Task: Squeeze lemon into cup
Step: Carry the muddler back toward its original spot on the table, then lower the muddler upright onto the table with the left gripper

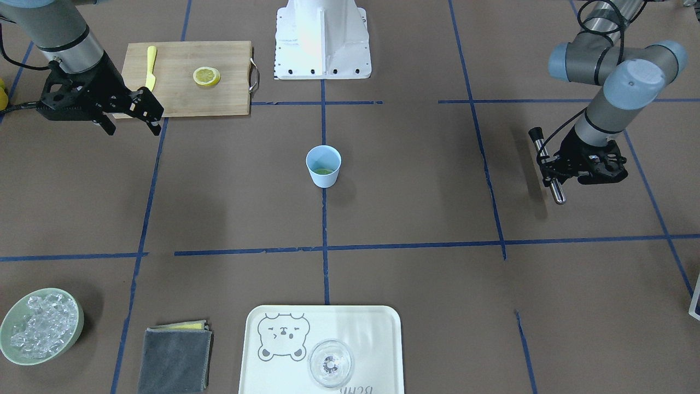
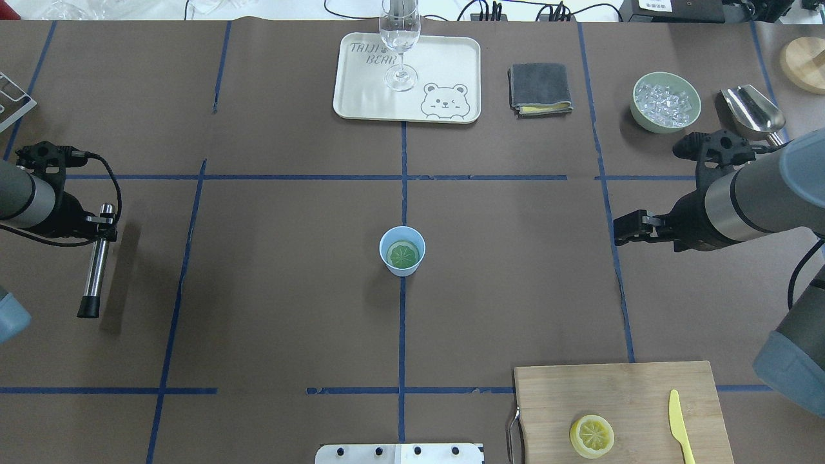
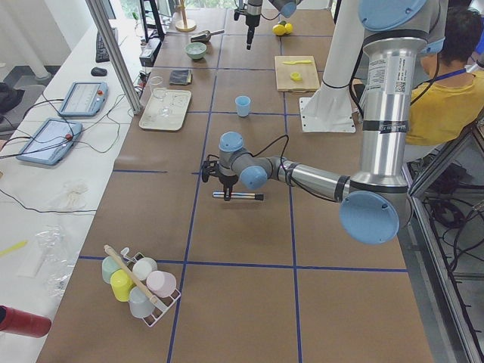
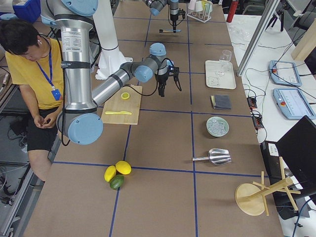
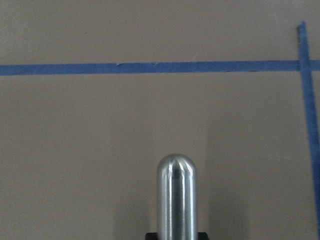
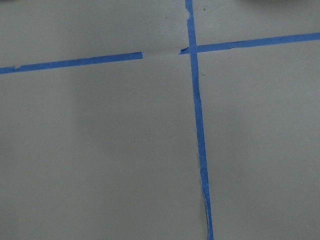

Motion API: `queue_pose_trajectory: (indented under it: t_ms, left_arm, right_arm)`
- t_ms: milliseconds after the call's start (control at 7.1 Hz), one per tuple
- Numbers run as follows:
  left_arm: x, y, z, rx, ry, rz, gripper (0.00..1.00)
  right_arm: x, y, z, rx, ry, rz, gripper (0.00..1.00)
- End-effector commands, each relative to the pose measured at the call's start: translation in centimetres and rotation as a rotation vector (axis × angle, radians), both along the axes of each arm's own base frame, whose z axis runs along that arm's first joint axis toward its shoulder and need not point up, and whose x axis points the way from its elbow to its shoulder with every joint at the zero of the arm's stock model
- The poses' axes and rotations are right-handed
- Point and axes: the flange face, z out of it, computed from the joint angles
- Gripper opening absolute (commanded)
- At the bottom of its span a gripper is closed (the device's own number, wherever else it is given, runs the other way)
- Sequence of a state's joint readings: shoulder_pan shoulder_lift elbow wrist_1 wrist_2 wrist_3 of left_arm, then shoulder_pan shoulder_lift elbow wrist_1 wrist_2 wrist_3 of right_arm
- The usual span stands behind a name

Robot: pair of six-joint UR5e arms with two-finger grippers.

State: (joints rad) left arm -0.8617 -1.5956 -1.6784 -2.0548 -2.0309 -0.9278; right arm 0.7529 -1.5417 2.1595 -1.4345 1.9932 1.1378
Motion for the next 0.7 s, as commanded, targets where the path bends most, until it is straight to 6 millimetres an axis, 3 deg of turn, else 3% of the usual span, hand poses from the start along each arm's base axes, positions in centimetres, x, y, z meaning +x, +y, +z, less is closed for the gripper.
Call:
queue_pose_trajectory:
  t_ms: [0,563]
  left_arm:
    - [0.02,-0.05,0.14,0.003,-0.004,0.006,0.00]
    - [0.24,-0.06,-0.19,0.028,0.000,0.028,0.00]
  right_arm:
    - [-0.04,0.04,-0.02,-0.001,0.000,0.000,1.00]
    - [-0.01,0.05,-0.08,0.000,-0.001,0.002,1.00]
